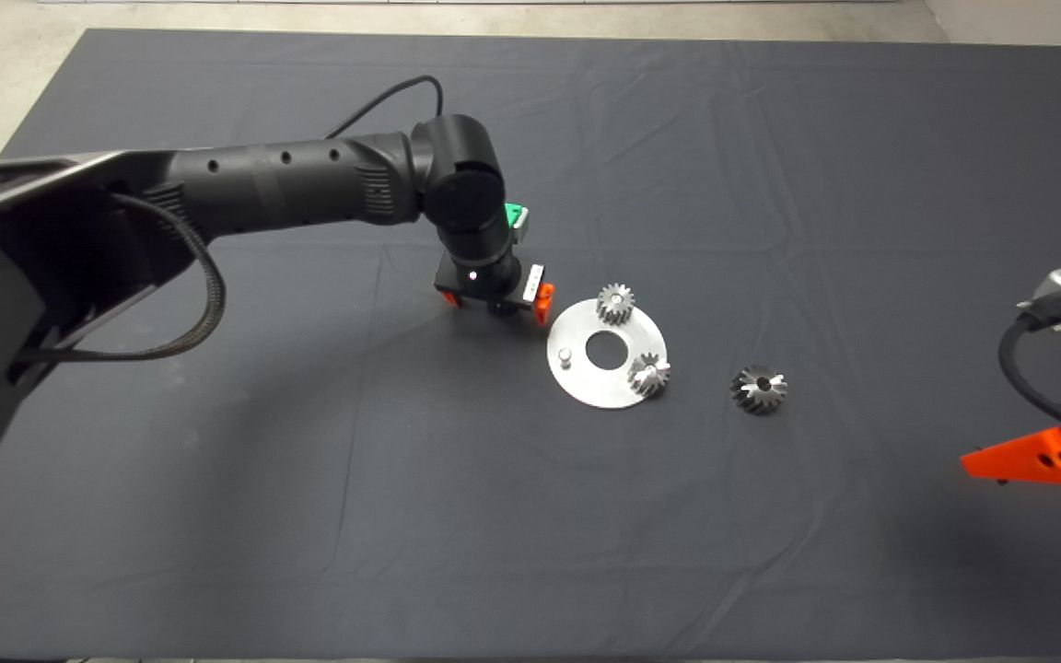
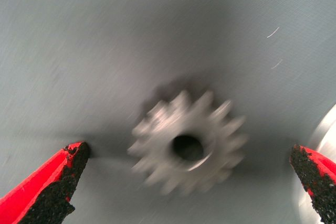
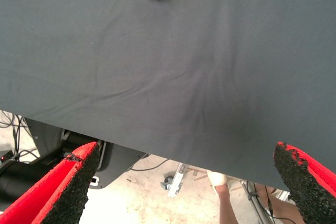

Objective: Remove an incorrectly installed larger gear and replace it with the correct smaller gear

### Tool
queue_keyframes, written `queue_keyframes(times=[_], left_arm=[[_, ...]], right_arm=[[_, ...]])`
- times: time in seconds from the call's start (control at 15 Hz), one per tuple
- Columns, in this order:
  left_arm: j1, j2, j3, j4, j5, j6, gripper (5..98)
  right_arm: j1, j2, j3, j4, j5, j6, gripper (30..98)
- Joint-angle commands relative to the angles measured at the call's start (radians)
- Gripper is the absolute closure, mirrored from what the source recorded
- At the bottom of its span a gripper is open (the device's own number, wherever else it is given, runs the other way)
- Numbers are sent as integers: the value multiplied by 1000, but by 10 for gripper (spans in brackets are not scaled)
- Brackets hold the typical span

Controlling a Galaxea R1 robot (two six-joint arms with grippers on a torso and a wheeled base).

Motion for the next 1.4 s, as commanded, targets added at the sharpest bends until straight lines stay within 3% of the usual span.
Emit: queue_keyframes(times=[0.0,0.13,0.4,0.87,1.33], left_arm=[[4,0,-7,29,-40,11,53],[4,-2,-8,31,-25,12,53],[4,2,-10,31,-26,11,64],[2,3,-20,32,-25,18,164],[-12,5,-25,60,-18,18,235]], right_arm=[[19,-3,4,36,-23,6,408],[19,-3,4,36,-23,6,408],[19,-4,4,38,-23,8,408],[18,-3,4,36,-23,8,408],[18,-1,4,38,-22,8,408]])
